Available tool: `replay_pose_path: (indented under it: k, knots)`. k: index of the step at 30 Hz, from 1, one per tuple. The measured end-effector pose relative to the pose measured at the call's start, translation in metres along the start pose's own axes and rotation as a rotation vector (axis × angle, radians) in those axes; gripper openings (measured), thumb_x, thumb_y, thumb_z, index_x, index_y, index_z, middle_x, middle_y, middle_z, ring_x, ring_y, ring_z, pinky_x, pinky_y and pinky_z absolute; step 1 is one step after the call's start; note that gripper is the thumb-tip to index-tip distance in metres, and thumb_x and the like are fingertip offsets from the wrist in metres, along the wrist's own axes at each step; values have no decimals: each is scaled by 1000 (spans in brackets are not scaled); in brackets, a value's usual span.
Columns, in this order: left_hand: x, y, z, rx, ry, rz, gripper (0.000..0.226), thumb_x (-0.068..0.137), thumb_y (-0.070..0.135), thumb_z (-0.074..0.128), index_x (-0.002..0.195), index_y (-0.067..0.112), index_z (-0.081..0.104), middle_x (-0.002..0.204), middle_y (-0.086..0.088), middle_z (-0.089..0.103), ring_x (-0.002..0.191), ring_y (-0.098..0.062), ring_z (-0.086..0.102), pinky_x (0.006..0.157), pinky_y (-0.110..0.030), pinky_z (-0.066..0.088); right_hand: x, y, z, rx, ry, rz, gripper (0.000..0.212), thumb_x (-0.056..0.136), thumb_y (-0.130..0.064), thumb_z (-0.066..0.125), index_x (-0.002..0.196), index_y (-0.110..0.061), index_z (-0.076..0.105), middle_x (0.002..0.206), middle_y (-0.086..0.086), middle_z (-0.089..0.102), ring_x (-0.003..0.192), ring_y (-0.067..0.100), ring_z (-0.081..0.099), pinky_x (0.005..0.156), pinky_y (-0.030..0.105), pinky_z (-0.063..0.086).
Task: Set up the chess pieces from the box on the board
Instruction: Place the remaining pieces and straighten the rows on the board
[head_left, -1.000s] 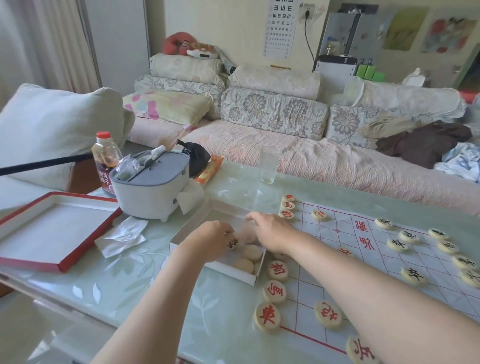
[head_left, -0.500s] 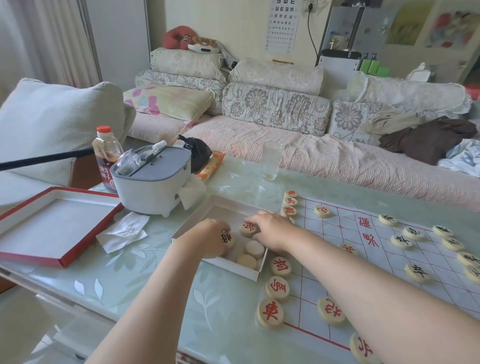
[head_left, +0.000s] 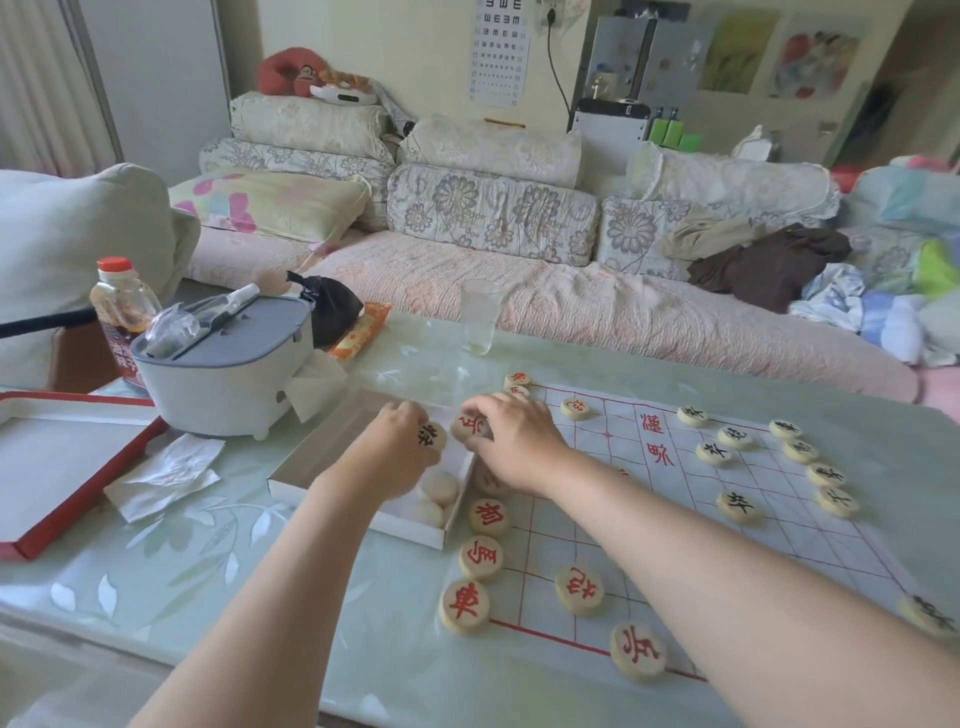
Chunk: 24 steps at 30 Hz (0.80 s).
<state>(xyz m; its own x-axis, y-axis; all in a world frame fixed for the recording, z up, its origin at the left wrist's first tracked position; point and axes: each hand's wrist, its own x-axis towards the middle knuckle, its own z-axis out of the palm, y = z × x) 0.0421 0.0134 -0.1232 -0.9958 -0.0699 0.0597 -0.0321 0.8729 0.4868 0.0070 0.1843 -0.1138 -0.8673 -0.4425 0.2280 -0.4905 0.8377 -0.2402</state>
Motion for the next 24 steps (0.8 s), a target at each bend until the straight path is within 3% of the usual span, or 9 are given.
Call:
replay_pose_path:
  k: [6, 9, 13, 17, 24]
  knots:
    - [-12, 68, 20, -91, -1, 130, 45, 86, 28, 62, 129, 19, 48, 121, -2, 50, 97, -16, 50, 84, -29, 45, -54, 53, -37, 39, 16, 114, 43, 93, -36, 63, 134, -26, 54, 135, 0, 56, 125, 23, 51, 105, 39, 39]
    - [-18, 96, 34, -74, -34, 181, 48, 85, 25, 64, 130, 20, 48, 121, -2, 49, 96, -18, 49, 83, -29, 43, -82, 81, -52, 52, 16, 199, 40, 92, -36, 64, 131, -26, 55, 134, -4, 57, 122, 21, 53, 103, 40, 41]
    - [-19, 117, 53, -30, -86, 209, 52, 79, 27, 70, 128, 22, 52, 126, -2, 50, 110, -22, 48, 88, -28, 40, -108, 117, -60, 51, 0, 334, 37, 89, -43, 64, 122, -28, 56, 127, -8, 60, 117, 18, 56, 99, 37, 43]
    - [-15, 127, 68, 0, -142, 208, 53, 80, 27, 71, 129, 24, 51, 127, 2, 48, 111, -20, 48, 82, -25, 41, -106, 142, -60, 32, 10, 436, 29, 89, -50, 62, 110, -30, 57, 121, -8, 62, 108, 18, 58, 87, 32, 46]
    - [10, 123, 77, -81, -187, 187, 54, 79, 29, 72, 129, 25, 51, 121, 2, 58, 99, -20, 55, 76, -31, 51, -60, 161, -48, 74, 0, 505, 26, 89, -49, 61, 105, -28, 58, 111, -7, 64, 103, 20, 59, 89, 34, 47]
